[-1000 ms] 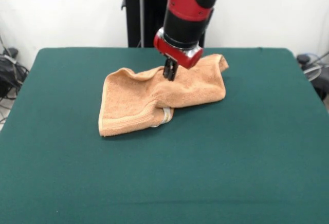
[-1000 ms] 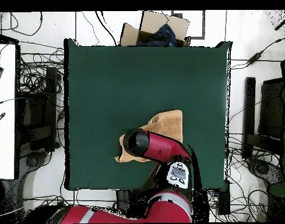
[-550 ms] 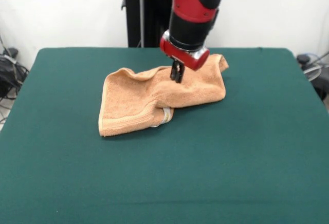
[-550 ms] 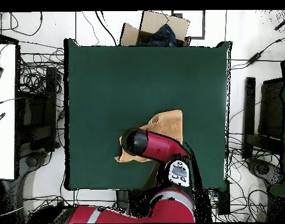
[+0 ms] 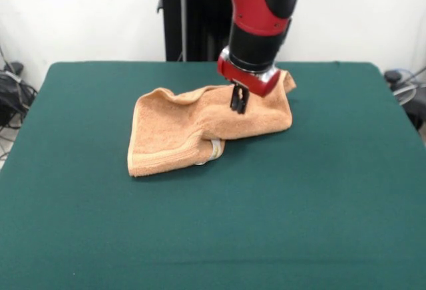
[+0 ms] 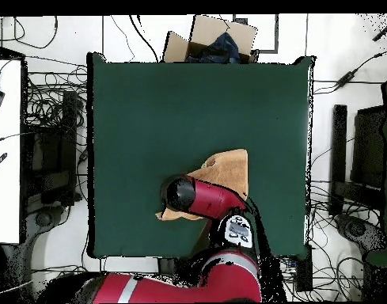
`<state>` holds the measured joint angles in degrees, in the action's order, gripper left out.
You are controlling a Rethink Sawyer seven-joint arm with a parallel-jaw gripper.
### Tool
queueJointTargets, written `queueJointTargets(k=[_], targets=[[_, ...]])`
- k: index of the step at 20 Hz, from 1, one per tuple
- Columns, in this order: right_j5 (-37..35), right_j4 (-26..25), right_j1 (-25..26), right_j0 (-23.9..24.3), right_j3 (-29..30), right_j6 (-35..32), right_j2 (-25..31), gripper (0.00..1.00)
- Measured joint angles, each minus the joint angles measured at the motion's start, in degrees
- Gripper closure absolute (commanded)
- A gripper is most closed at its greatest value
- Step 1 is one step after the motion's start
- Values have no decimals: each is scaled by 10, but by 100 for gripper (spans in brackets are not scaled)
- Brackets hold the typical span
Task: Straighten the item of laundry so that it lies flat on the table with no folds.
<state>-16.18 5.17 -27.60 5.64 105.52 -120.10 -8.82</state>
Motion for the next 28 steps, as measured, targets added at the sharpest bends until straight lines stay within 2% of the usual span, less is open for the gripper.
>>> queueJointTargets(k=[11,12,28], targets=[[101,0,38,0,0,0,2,100],[106,0,43,0,0,0,2,0],[103,0,27,0,6,0,3,0]])
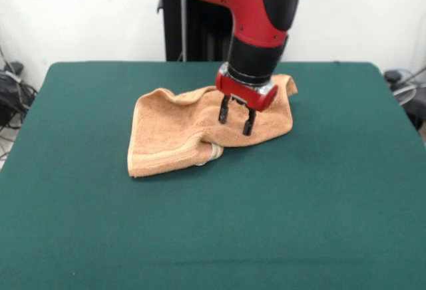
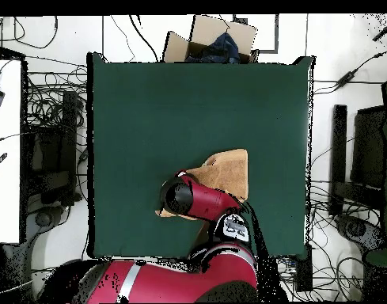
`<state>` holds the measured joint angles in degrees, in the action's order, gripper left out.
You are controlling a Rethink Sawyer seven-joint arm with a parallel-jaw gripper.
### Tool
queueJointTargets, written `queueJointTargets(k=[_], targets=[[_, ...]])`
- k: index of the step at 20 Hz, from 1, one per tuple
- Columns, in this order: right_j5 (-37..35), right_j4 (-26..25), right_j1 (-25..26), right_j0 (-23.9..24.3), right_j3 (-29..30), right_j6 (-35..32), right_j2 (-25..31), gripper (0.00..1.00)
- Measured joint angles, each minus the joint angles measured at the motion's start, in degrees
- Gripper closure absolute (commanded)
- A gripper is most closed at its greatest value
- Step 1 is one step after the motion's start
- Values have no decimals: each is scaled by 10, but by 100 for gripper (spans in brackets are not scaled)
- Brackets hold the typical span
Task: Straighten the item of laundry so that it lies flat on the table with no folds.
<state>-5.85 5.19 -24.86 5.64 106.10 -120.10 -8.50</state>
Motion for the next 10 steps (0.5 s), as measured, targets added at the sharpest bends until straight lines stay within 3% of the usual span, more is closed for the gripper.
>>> queueJointTargets(k=[10], targets=[[-56,0,-51,-2,16,0,0,0]])
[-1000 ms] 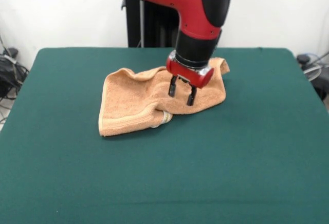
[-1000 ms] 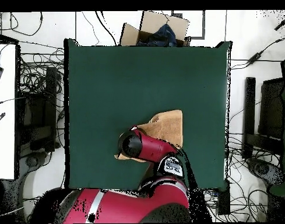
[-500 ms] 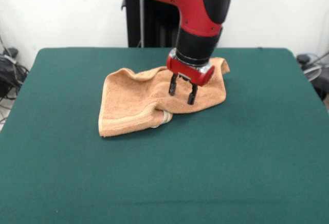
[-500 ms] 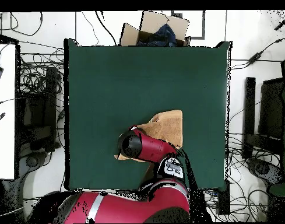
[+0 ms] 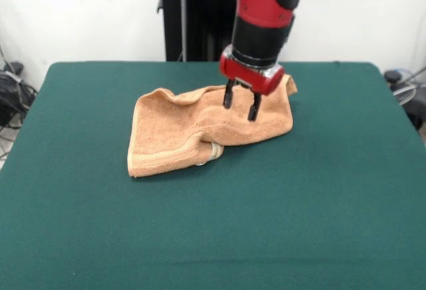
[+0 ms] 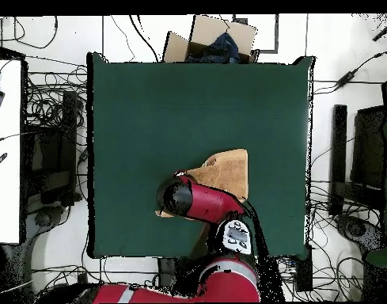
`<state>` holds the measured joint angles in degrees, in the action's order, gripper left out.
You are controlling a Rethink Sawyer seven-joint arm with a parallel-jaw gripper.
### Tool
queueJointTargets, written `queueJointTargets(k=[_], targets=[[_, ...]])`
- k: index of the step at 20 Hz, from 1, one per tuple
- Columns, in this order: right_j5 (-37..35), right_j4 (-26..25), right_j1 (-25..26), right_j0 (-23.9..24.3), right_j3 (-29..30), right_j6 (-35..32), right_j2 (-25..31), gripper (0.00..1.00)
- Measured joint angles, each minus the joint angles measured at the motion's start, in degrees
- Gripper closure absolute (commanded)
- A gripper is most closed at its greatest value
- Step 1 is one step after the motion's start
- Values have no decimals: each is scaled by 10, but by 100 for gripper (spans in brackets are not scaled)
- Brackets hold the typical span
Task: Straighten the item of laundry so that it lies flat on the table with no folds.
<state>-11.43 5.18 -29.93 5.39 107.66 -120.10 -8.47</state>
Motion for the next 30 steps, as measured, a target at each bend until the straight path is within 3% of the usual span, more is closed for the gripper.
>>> queueJointTargets(k=[6,13,20,30], targets=[[-88,0,-25,-1,1,0,0,0],[-171,0,-30,-48,1,0,-21,0],[-204,0,-30,-117,1,0,-73,0],[-206,0,-28,-165,1,0,-144,0]])
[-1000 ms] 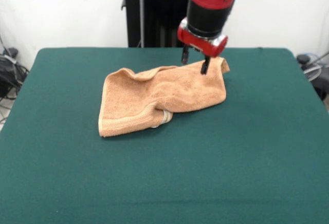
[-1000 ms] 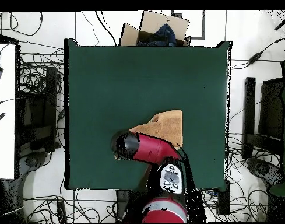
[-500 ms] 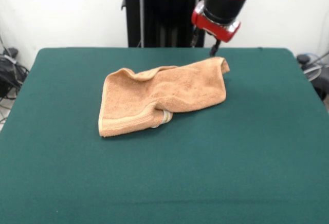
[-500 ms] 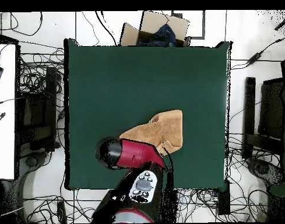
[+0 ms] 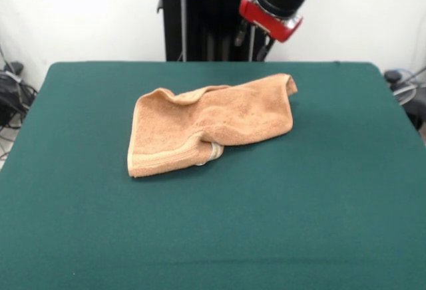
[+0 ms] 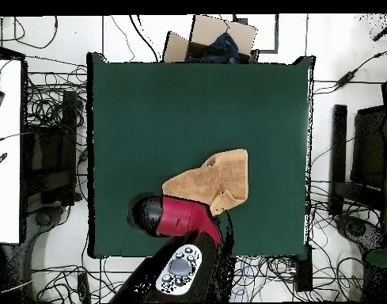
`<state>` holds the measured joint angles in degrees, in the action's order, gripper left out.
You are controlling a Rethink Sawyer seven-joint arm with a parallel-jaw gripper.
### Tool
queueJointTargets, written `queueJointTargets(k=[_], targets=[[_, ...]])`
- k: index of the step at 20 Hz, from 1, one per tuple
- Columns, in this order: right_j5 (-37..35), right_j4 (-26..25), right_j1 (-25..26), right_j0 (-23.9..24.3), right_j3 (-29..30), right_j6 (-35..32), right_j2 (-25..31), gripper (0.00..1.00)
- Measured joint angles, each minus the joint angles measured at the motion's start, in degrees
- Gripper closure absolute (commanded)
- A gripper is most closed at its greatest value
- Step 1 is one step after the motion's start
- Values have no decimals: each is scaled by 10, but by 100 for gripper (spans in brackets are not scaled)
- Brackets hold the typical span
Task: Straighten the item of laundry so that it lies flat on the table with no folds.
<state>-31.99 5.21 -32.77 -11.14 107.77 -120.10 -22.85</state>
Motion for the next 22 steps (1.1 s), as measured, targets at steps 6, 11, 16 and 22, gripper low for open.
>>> queueJointTargets(k=[6,11,16,22], targets=[[0,1,7,-25,0,0,-42,0],[0,7,10,-39,-1,0,-66,0],[0,23,24,-63,-3,-4,-97,0],[4,54,49,-90,-3,-19,-112,0]])
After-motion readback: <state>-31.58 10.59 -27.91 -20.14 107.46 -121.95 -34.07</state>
